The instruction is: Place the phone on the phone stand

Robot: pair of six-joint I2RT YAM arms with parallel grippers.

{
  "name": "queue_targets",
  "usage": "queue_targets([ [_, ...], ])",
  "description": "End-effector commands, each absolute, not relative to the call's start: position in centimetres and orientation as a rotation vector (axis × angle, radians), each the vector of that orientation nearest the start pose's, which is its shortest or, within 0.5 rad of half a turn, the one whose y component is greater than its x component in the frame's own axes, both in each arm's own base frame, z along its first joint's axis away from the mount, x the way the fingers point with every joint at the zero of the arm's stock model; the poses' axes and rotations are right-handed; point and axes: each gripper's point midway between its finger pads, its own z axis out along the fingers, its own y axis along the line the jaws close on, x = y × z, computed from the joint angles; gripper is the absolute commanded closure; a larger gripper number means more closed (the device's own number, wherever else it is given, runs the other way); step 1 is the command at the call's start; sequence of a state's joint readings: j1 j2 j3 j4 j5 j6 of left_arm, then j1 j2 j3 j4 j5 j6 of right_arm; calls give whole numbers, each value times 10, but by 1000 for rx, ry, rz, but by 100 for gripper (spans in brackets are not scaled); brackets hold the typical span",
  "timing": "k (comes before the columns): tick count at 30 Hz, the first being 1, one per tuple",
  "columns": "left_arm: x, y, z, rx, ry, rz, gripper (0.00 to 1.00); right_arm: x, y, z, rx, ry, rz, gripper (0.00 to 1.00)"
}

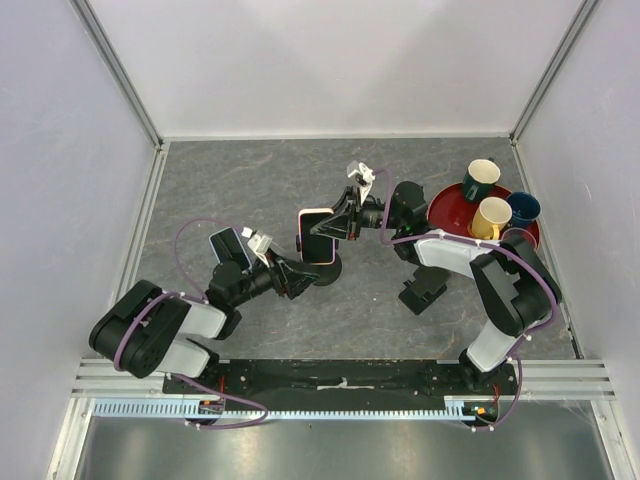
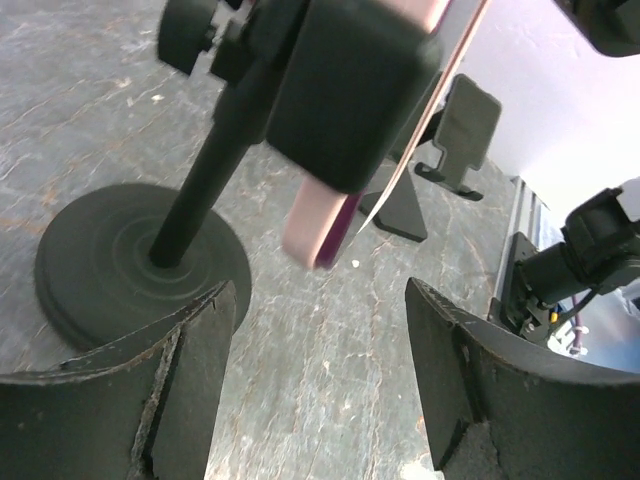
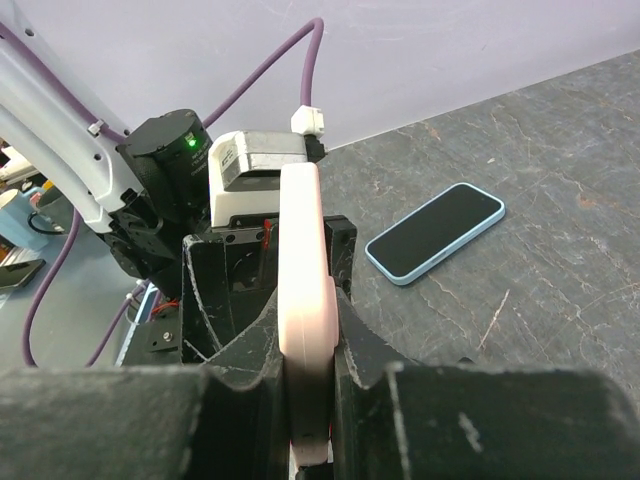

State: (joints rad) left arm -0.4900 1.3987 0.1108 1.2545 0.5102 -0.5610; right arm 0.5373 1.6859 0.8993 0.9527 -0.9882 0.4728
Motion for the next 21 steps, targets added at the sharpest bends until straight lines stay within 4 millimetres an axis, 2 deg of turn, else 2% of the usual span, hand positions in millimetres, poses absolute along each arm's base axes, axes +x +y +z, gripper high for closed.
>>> queue_targets([
  [1, 224, -256, 208, 561, 1231, -1257, 26, 276, 346, 266, -971, 1261, 1464, 100],
  [7, 229, -252, 217, 558, 1203, -1241, 23, 275, 345, 265, -977, 1258, 1461, 100],
  [13, 229, -253, 222, 578, 1189, -1258, 29, 274, 345, 266, -987, 1251, 1462, 100],
  [16, 232, -253, 219, 575, 1197, -1252, 38, 273, 344, 265, -987, 1252, 1461, 100],
  [21, 237, -254, 220, 568, 1196, -1238, 62, 271, 345, 266, -994, 1246, 1462, 100],
])
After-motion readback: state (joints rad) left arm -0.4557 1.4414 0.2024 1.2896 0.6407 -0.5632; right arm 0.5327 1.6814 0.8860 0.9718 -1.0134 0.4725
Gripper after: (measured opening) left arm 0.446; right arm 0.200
